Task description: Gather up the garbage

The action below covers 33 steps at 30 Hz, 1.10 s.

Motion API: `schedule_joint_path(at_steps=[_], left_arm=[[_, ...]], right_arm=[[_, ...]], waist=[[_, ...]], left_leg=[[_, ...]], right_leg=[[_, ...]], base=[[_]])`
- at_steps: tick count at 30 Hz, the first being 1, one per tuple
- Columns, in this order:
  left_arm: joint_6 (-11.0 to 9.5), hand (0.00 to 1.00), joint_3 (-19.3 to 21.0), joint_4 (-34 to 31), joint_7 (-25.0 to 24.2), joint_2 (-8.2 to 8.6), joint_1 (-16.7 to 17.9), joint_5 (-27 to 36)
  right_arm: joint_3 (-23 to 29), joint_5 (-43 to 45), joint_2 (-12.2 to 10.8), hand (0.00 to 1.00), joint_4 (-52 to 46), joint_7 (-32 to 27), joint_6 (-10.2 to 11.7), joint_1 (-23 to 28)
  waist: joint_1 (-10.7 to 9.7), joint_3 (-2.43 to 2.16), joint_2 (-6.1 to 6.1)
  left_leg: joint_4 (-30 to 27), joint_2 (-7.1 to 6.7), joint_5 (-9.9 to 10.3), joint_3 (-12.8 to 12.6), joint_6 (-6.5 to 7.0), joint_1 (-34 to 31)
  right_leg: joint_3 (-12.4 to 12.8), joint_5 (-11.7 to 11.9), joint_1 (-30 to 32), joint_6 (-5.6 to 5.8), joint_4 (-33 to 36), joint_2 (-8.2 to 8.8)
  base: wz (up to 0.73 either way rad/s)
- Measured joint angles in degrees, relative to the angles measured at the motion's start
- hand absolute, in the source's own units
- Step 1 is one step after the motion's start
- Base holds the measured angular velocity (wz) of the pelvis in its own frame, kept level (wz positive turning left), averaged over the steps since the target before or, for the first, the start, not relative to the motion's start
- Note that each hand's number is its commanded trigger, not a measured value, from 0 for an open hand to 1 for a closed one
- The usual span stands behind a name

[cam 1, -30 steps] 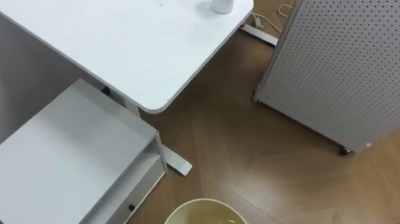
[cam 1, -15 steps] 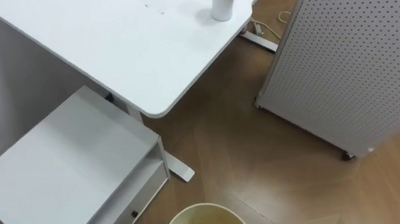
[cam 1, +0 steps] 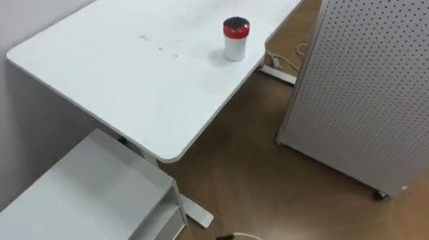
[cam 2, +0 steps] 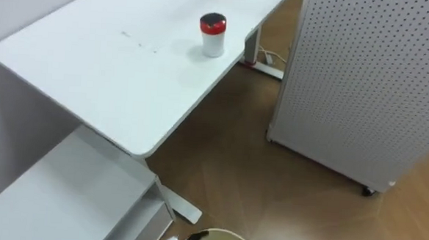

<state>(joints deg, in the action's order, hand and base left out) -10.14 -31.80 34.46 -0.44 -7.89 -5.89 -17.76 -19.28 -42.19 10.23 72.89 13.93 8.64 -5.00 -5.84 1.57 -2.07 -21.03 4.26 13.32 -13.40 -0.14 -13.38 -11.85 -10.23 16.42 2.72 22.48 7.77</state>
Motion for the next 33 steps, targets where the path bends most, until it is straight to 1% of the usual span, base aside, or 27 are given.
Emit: schedule_joint_path(at_steps=[2,4,5,8,10,11,12,13,14,15,17,18,20,21,23,24,25,26,27,29,30,33], left_arm=[[-0.2,0.00,0.7,-1.8,0.3,-0.29,0.5,0.0],[-0.2,0.00,1.2,-3.5,0.3,-0.30,0.8,0.0],[-0.3,0.00,1.2,-3.9,0.3,-0.31,0.9,0.0],[-0.5,0.00,1.2,-4.2,0.3,-0.29,1.0,-0.5],[-0.7,0.00,1.5,-5.9,0.3,-0.52,1.8,-0.4],[-0.7,0.00,1.8,-8.7,0.3,-1.42,2.8,-0.6],[-0.7,0.00,2.4,-11.9,0.3,-2.11,3.6,-0.7],[-0.8,0.00,2.5,-14.3,1.0,-2.44,3.6,-0.7],[-0.8,0.00,2.5,-15.4,1.5,-2.55,3.7,-0.7],[-1.2,0.00,2.5,-16.8,2.6,-2.56,3.7,-0.8],[-1.8,0.00,2.6,-17.7,4.1,-2.83,3.7,-0.8],[-1.9,0.00,2.6,-17.8,4.9,-2.79,3.7,-0.8],[-1.9,0.00,2.6,-18.4,5.0,-3.17,3.8,-0.8],[-1.9,0.00,2.6,-19.5,5.2,-3.89,3.8,-0.7],[-1.9,0.00,3.3,-20.9,5.4,-4.36,3.9,-0.7],[-1.9,0.00,4.2,-21.8,5.5,-4.20,3.9,-0.5],[-2.0,0.00,5.3,-23.2,5.9,-4.28,4.1,-0.3],[-2.2,0.00,5.9,-23.9,6.3,-4.25,4.4,-0.3],[-3.1,0.00,7.5,-24.8,6.9,-4.05,4.7,-0.3],[-4.3,0.00,10.0,-24.8,8.0,-3.63,4.6,-0.3],[-4.6,0.00,11.3,-24.8,9.0,-3.63,4.6,-0.4],[-4.7,0.00,13.2,-24.8,11.5,-3.86,4.7,-0.6]], right_arm=[[0.5,0.5,0.1,1.00,-0.5,0.0,0.0,0.7],[0.6,1.4,0.6,1.00,-1.7,0.0,0.0,1.9],[0.7,1.7,0.6,1.00,-1.7,0.0,0.0,1.9],[1.8,2.9,0.5,1.00,-1.4,0.0,0.0,2.1],[2.7,4.1,0.4,1.00,-1.1,0.1,0.0,2.3],[2.8,5.1,0.4,1.00,-1.2,0.1,0.0,2.5],[3.5,6.2,0.4,1.00,-1.4,0.2,-0.1,3.0],[4.5,6.6,0.4,1.00,-1.5,0.4,-0.2,3.2],[4.8,6.6,0.5,1.00,-1.7,0.5,-0.2,3.4],[5.3,6.8,0.6,1.00,-1.7,0.5,-0.2,3.5],[5.8,6.9,0.6,1.00,-1.9,0.4,-0.1,3.7],[6.0,6.9,0.6,1.00,-1.9,0.5,-0.1,3.7],[6.0,7.2,0.6,1.00,-1.9,0.4,-0.1,3.8],[5.9,7.4,0.6,1.00,-1.9,0.4,-0.1,3.8],[6.1,8.5,0.6,1.00,-1.8,0.4,-0.1,3.8],[6.1,9.0,0.7,1.00,-1.9,0.3,-0.1,3.7],[6.1,8.8,0.8,1.00,-1.9,-0.1,-0.1,3.8],[6.1,8.8,0.8,1.00,-1.9,-0.2,-0.1,3.8],[6.1,8.9,0.8,1.00,-2.3,-0.4,-0.1,3.9],[6.2,8.9,0.6,1.00,-2.5,-0.9,-0.2,3.9],[6.6,8.9,0.7,1.00,-2.6,-1.2,-0.2,3.9],[7.1,9.1,0.8,1.00,-3.5,-1.9,-0.2,4.3]], waist=[[-0.3,-0.03,0.26],[-0.4,0.00,0.81],[-0.3,-0.07,0.97],[-0.4,0.01,1.67],[-0.3,0.00,2.21],[-0.4,-0.07,2.58],[-0.4,-0.29,2.97],[-0.4,-0.42,3.17],[-0.4,-0.43,3.21],[-0.4,-0.48,3.21],[-0.5,-0.82,3.08],[-0.5,-0.81,3.09],[-0.4,-0.85,3.04],[0.0,-0.82,3.01],[0.1,-0.79,2.97],[0.9,-0.78,2.93],[1.9,-0.75,2.83],[2.2,-0.81,2.73],[2.9,-0.75,2.59],[2.8,-0.77,2.60],[2.8,-0.77,2.60],[2.7,-0.73,2.77]], left_leg=[[0.8,-0.03,0.0,0.0,0.00,1.8],[1.6,-0.03,0.0,-0.1,-0.03,3.9],[1.7,-0.03,0.0,-0.1,-0.03,4.2],[2.9,-0.11,-0.1,-0.2,-0.17,6.9],[4.1,-0.10,-0.2,-0.3,-0.42,8.7],[4.4,0.02,-0.3,-0.2,-0.55,9.1],[4.4,0.09,-0.4,-0.1,-0.64,9.1],[4.5,0.14,-0.4,0.1,-0.76,9.3],[4.5,0.15,-0.4,0.2,-0.78,9.4],[4.5,0.19,-0.5,0.3,-0.82,10.0],[4.5,0.31,-0.5,0.3,-0.83,10.5],[4.5,0.40,-0.5,0.4,-0.84,11.0],[4.1,1.00,-0.5,0.5,-0.87,11.3],[3.7,1.05,-0.4,0.8,-1.01,11.2],[3.7,1.02,-0.4,1.0,-1.04,11.8],[3.7,1.09,-0.3,1.0,-1.17,12.4],[3.9,1.25,0.0,1.1,-1.60,13.0],[4.1,1.28,0.0,1.3,-1.66,13.2],[4.6,1.27,0.0,2.1,-1.69,13.7],[5.1,1.28,0.1,2.7,-1.79,14.4],[5.6,1.24,0.0,2.7,-1.82,15.0],[5.7,1.10,0.0,2.7,-1.84,15.2]], right_leg=[[-0.4,-0.1,-2.0,0.09,-0.9,-0.08],[-1.0,-0.3,-4.4,0.17,-2.0,-0.14],[-1.0,-0.3,-4.7,0.17,-2.0,-0.15],[-1.1,-0.4,-7.4,0.29,-3.2,-0.27],[-0.9,-0.4,-8.9,0.35,-4.1,-0.52],[-0.9,-0.4,-9.6,0.34,-4.9,-0.83],[-1.1,-0.3,-9.7,0.28,-5.0,-0.98],[-1.3,-0.2,-10.1,0.18,-5.0,-1.11],[-1.4,-0.2,-10.4,0.17,-5.1,-1.13],[-1.6,-0.2,-11.0,0.16,-5.2,-1.14],[-1.7,-0.2,-11.8,0.15,-5.7,-1.28],[-1.7,-0.3,-12.2,0.11,-5.7,-1.33],[-1.5,-0.3,-12.5,-0.04,-5.8,-1.60],[-1.0,-0.2,-12.4,-0.14,-5.9,-1.93],[-0.6,-0.3,-12.4,-0.34,-5.8,-2.26],[0.3,-0.4,-12.3,-0.60,-5.7,-2.58],[1.8,-0.6,-11.8,-0.88,-5.5,-3.07],[2.7,-0.6,-11.4,-0.92,-5.4,-3.34],[3.9,-0.5,-11.2,-1.05,-5.4,-3.86],[4.6,-0.4,-11.3,-1.24,-5.4,-4.22],[5.2,-0.4,-11.3,-1.24,-5.3,-4.38],[5.7,-0.4,-11.3,-1.25,-4.8,-4.37]], base=[[0.02],[0.09],[0.05],[0.00],[0.00],[0.03],[0.07],[0.08],[0.06],[0.04],[0.00],[-0.05],[-0.10],[-0.13],[-0.21],[-0.52],[-0.58],[-0.63],[-0.42],[-0.33],[-0.27],[-0.13]])
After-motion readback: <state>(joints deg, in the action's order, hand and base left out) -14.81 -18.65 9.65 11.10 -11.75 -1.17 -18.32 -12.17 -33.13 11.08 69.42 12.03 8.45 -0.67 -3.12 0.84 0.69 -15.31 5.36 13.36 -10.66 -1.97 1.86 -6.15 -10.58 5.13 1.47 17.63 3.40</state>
